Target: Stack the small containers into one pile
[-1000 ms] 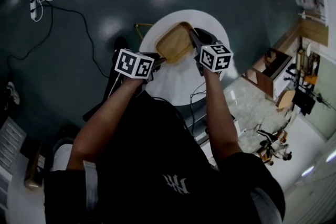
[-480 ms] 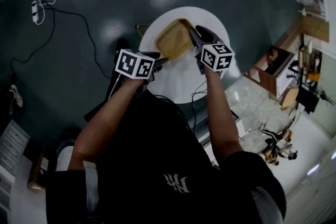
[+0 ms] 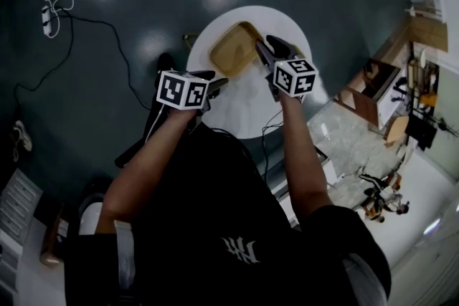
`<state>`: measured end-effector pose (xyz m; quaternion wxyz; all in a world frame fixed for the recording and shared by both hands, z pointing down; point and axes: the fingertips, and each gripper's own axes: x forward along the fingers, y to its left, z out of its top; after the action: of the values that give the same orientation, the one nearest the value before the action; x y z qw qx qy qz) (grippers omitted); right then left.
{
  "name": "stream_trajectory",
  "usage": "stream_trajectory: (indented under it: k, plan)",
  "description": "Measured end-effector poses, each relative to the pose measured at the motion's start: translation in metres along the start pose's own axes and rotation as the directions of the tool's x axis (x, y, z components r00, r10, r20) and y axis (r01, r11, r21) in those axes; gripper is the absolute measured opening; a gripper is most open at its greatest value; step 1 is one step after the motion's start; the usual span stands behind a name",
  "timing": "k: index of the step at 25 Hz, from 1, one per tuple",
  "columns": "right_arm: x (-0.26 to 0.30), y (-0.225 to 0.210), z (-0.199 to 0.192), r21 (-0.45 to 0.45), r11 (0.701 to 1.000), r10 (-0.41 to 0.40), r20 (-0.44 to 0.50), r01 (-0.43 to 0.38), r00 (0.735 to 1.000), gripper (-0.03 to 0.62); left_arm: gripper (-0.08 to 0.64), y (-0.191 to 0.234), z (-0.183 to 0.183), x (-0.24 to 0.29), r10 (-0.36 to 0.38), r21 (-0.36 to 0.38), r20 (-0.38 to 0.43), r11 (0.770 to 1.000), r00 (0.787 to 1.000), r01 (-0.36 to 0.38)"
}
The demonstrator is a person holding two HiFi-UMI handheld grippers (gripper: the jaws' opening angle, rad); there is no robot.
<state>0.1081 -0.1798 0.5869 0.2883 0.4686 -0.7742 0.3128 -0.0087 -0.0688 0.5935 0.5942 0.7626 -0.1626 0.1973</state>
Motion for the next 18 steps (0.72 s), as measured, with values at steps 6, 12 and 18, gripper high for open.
stream_trajectory:
  k: [6, 12, 18]
  plan:
    - [0.004, -0.010, -0.002, -0.041, 0.999, 0.004, -0.043, -0.006, 0.999, 0.161, 0.218, 0.012, 0.008, 0.002, 0.077, -0.071, 0.088, 0.995, 0.993, -0.071]
    - [0.017, -0.011, 0.001, -0.090, 0.995, 0.036, -0.079, -0.043, 0.996, 0.164, 0.218, 0.023, 0.019, -0.002, 0.113, -0.112, 0.164, 0.989, 0.980, -0.095]
    - [0.028, -0.015, -0.004, -0.083, 0.988, 0.116, -0.134, -0.127, 0.984, 0.164, 0.215, 0.025, 0.023, 0.001, 0.171, -0.126, 0.186, 0.981, 0.968, -0.149]
